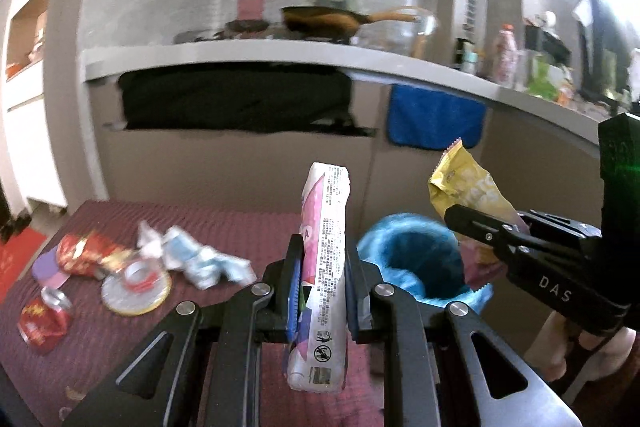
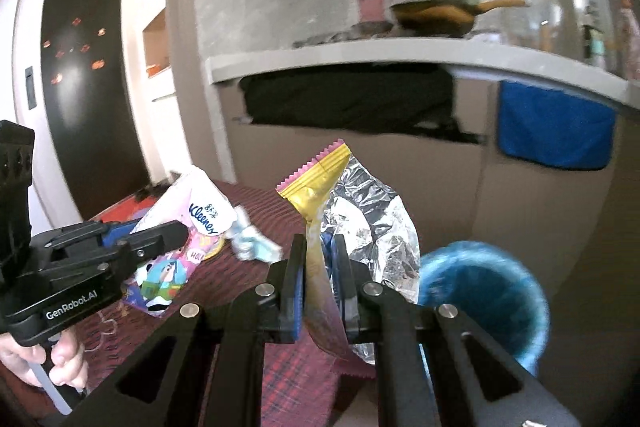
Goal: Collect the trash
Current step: 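Carry tissue pack and wrappers over the blue bin and open both grippers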
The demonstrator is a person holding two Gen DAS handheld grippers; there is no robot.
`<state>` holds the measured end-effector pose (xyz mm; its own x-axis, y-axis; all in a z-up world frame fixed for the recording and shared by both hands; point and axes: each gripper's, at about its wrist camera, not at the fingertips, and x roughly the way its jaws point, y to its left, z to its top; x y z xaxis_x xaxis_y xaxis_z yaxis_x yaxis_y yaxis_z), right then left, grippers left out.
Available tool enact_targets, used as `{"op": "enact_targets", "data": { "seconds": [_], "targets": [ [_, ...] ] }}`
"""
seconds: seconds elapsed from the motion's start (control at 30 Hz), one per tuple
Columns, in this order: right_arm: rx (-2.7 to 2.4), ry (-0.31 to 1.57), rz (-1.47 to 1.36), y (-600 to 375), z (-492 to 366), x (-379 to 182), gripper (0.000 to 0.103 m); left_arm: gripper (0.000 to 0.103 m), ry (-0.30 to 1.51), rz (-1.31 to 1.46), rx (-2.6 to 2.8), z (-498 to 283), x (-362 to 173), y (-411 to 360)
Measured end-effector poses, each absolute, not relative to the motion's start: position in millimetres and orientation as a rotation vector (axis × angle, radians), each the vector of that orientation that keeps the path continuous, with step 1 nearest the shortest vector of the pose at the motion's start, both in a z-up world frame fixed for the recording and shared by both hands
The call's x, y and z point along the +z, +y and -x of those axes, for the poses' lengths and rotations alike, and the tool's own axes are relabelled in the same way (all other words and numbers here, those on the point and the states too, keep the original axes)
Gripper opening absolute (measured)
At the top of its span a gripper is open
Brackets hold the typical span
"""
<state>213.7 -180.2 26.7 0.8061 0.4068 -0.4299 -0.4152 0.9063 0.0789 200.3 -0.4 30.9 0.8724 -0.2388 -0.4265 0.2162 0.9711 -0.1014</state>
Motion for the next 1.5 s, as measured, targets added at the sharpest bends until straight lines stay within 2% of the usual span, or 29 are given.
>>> {"op": "enact_targets", "data": {
  "seconds": [0.37,0.67,1.5],
  "targets": [
    [0.262,0.394,-0.008,-260.9,-204.3,46.1,0.010,0.019,0.394,0.001,-0.384,-218.9,53.3,-84.1],
    [0.206,0.392,-0.033,-292.8,-219.4,40.8,0.010,0.019,0.397,-0.005,-0.417,-246.3,49.5,-117.6],
    [0.182,0.554,-0.122,-321.2,-288.6,-19.1,0.010,0.019,0.582,0.068,-0.417,-340.1,-33.7,-137.1]
  ]
}}
